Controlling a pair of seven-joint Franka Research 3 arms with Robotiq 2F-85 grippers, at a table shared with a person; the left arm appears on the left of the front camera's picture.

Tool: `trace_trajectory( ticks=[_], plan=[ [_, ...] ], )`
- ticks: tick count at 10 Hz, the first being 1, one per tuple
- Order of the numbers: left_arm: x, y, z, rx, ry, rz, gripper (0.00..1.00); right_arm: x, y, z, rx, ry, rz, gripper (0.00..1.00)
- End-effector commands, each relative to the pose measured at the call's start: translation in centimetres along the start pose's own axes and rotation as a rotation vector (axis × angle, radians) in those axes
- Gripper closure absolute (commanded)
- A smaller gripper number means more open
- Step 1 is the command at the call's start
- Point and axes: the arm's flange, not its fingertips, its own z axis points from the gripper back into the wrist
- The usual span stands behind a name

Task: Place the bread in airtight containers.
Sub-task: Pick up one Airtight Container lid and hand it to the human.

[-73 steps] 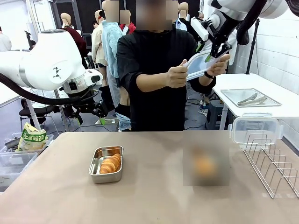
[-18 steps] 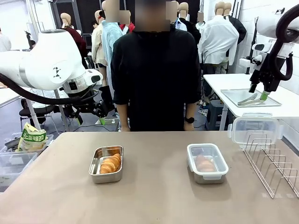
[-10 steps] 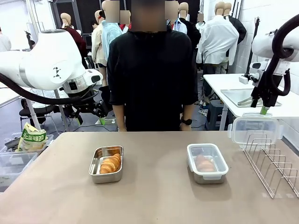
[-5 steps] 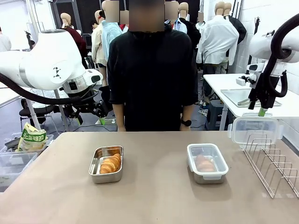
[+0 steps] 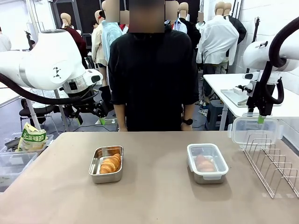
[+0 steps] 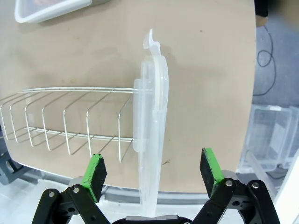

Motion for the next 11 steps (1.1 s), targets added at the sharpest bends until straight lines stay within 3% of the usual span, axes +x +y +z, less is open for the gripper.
trace_trajectory(
  ticks=[1, 5, 6, 11],
  plan=[
    [0.0, 0.0, 0.2, 0.017, 0.000, 0.006, 0.00, 0.7, 0.5, -1.2, 0.027, 0.021, -0.026, 0.00],
    [0.0, 0.0, 0.2, 0.017, 0.000, 0.006, 0.00, 0.6, 0.3, -2.0, 0.051, 0.033, -0.052, 0.00],
    [0.0, 0.0, 0.2, 0.017, 0.000, 0.006, 0.00, 0.5, 0.3, -1.9, 0.060, 0.053, -0.049, 0.12],
    [0.0, 0.0, 0.2, 0.017, 0.000, 0.006, 0.00, 0.4, 0.1, -2.2, 0.088, 0.056, -0.054, 0.91]
  ],
)
